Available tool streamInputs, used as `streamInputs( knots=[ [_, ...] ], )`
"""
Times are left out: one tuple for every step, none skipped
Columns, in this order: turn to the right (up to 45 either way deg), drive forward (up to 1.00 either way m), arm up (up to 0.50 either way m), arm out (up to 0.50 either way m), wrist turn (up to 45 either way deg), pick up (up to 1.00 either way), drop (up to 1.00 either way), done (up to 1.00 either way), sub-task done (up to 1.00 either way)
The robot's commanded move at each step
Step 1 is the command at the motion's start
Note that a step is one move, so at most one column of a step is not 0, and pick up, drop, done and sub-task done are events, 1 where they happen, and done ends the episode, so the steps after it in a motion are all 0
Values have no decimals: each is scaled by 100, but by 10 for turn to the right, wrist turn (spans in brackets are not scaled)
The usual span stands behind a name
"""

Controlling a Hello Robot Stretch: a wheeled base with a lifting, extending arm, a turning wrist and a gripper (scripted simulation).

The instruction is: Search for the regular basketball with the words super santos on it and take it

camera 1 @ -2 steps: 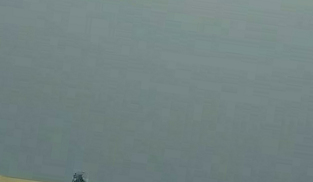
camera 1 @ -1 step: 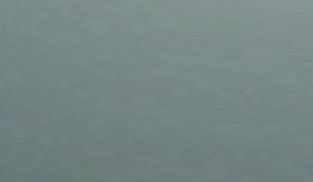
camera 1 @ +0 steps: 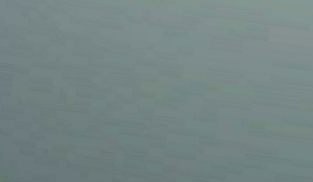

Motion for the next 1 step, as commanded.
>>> streamInputs(
  knots=[
    [0, 0, 14, 0, 0, 0, 0, 0, 0]
  ],
)
